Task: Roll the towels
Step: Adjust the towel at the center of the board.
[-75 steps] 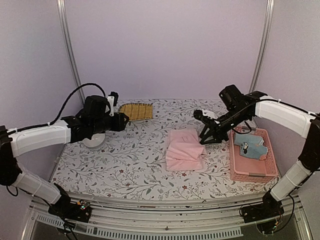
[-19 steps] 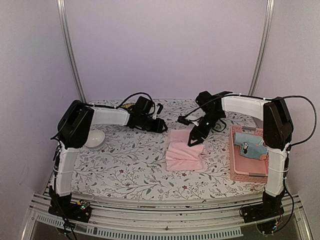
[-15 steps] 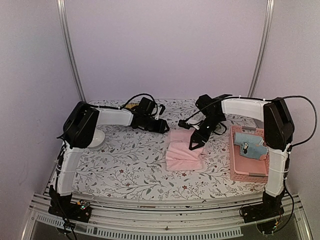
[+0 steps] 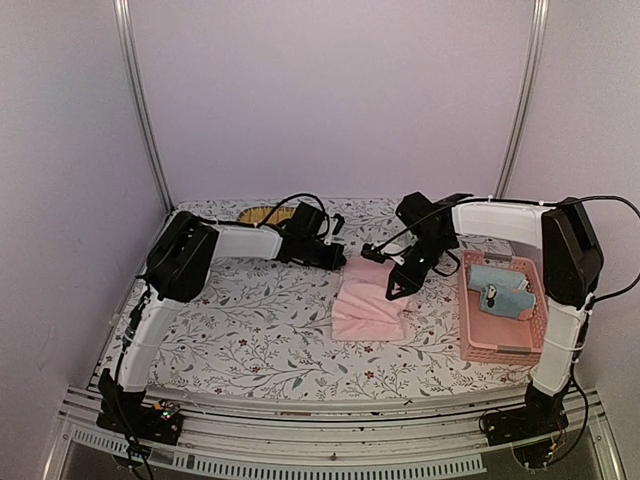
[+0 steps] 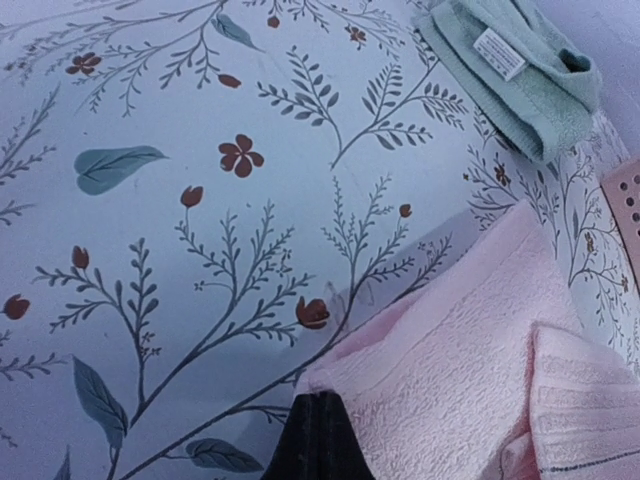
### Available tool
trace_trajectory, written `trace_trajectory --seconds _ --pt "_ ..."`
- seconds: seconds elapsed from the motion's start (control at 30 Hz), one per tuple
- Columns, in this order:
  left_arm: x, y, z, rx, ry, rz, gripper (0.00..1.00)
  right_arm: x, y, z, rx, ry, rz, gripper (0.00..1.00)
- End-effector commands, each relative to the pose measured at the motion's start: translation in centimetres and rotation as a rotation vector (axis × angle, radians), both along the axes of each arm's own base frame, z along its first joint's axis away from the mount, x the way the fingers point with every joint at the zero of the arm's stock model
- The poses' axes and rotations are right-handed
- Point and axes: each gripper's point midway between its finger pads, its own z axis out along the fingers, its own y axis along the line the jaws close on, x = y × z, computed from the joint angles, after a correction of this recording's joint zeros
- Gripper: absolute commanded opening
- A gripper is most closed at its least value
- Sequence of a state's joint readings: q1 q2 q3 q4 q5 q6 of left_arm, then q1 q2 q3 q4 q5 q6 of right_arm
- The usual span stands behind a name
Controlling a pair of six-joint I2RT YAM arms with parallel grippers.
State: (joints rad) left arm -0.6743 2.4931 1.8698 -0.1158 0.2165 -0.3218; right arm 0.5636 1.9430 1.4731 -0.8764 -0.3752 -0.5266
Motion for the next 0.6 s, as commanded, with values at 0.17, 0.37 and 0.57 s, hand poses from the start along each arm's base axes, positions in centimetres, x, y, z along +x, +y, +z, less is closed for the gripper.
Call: trace_trajectory --seconds 0.17,0.37,0.57 --pt "1.8 5.5 6.0 -0.014 -0.119 0.163 0.00 5.9 -0.8 3.7 -0.004 -0.186 -0.080 0.03" --pt "0.4 16.5 19.0 -0.118 -0.294 0.378 0.00 12.9 0.0 15.5 0.102 -0.476 -0.127 0.02" --pt "-6.7 21.1 21.8 -0.161 -0.297 0.411 0.00 5.6 2.1 21.9 0.341 -0.556 0.118 0.05"
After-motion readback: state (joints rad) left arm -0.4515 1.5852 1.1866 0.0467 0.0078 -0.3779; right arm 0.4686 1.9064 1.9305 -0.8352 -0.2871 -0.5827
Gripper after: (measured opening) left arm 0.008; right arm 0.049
